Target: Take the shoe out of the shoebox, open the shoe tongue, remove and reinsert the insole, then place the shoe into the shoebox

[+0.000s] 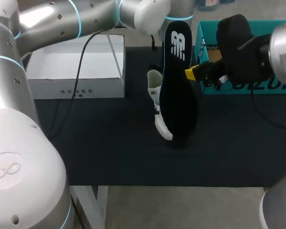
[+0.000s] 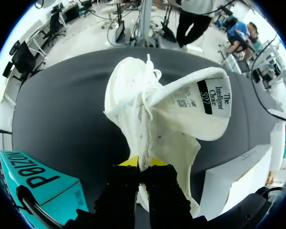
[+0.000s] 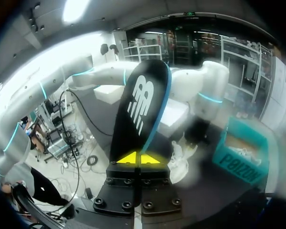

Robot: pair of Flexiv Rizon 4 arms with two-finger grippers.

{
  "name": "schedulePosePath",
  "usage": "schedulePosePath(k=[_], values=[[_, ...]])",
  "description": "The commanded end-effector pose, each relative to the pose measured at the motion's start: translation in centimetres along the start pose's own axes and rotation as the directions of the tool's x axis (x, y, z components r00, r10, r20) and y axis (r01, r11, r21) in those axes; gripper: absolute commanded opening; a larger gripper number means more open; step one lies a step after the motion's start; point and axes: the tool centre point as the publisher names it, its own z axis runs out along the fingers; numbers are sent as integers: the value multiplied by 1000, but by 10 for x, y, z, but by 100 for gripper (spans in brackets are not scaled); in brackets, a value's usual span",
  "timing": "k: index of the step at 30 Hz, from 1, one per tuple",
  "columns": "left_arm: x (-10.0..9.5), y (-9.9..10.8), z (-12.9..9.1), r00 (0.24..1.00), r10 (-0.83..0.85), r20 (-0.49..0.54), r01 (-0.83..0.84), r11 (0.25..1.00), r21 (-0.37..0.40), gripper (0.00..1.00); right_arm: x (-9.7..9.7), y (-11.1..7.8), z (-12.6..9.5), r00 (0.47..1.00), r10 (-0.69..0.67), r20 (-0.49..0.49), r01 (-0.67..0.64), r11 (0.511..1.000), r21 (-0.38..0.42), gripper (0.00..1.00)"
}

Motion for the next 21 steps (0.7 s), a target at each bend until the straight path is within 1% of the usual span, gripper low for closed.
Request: schedulePosePath(k=[1, 4, 5, 6, 7, 8, 9, 12, 15, 21], values=[[-3, 1, 9, 1000, -5, -11, 5, 1000, 8, 0, 0, 3, 5, 1000, 1, 0, -1, 1000, 3, 0], [-5, 1, 13, 999, -25, -26, 25, 1000, 9, 0, 0, 3, 5, 1000, 1, 0, -1, 1000, 3, 0], [-5, 1, 14, 998, -43, -35, 43, 999, 1, 27, 0, 3, 5, 1000, 1, 0, -1, 1000, 3, 0], [-6, 1, 14, 998, -46, -38, 46, 999, 5, 63, 0, 3, 5, 1000, 1, 0, -1, 1000, 3, 0], [-6, 1, 15, 998, -47, -36, 47, 999, 4, 87, 0, 3, 5, 1000, 1, 0, -1, 1000, 3, 0], [-6, 1, 15, 998, -60, -35, 60, 998, 5, 88, 0, 3, 5, 1000, 1, 0, -1, 1000, 3, 0], [-7, 1, 15, 997, -64, -37, 64, 998, 4, 100, 0, 3, 5, 1000, 1, 0, -1, 1000, 3, 0], [-7, 0, 15, 997, -75, -31, 76, 997, 3, 100, 0, 3, 5, 1000, 1, 0, -1, 1000, 3, 0], [-7, 1, 9, 993, -116, -9, 116, 993, -18, 100, 0, 3, 5, 1000, 1, 0, -1, 1000, 3, 0], [3, 4, -22, 957, -248, 148, 261, 962, -76, 100, 0, 3, 5, 1000, 1, 0, -1, 1000, 3, 0]])
